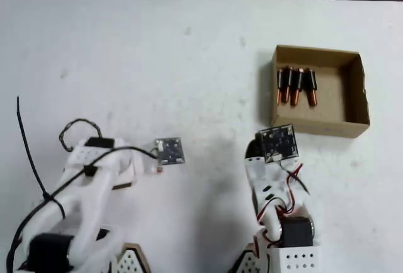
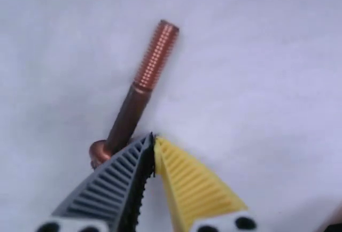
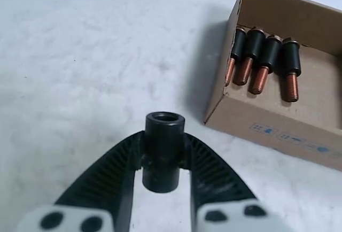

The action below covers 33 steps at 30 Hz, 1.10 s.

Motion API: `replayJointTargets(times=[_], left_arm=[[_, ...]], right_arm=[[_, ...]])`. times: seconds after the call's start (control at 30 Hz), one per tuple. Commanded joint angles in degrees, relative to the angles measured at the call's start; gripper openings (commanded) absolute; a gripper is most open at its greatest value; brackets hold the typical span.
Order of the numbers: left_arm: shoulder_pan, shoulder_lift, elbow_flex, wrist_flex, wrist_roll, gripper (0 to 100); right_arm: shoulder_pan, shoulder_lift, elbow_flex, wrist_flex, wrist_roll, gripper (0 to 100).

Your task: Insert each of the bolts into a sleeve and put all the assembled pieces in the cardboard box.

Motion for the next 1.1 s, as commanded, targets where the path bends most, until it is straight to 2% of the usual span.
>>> replayJointTargets(times=[0.0, 0.4, 0.53, 0.7, 0.87, 0.97, 1.07], left_arm=[[-3.03, 3.30, -5.71, -0.97, -0.79, 2], [-4.26, 18.42, -19.34, -0.88, 0.62, 2], [-4.18, 18.59, -21.80, -0.79, 8.18, 2], [-4.18, 18.59, -22.15, -1.23, 13.98, 2], [-4.53, 18.51, -24.35, -0.44, 29.80, 2], [-4.18, 18.51, -27.96, 2.81, 36.48, 2], [-3.56, 18.51, -32.09, 8.26, 39.30, 2]], right_arm=[[0.48, -0.57, -0.26, -1.19, -0.09, 1.5], [0.40, -0.57, -0.26, -1.36, -0.09, 1.5], [0.40, -0.57, -0.26, -1.36, -0.09, 1.5], [0.40, -0.57, -0.26, -1.45, -0.09, 1.5], [0.31, -0.57, -0.26, -1.45, -0.09, 1.5], [0.31, -0.57, -0.26, -1.45, -0.09, 1.5], [0.40, -0.57, -0.26, -1.45, -0.09, 1.5]])
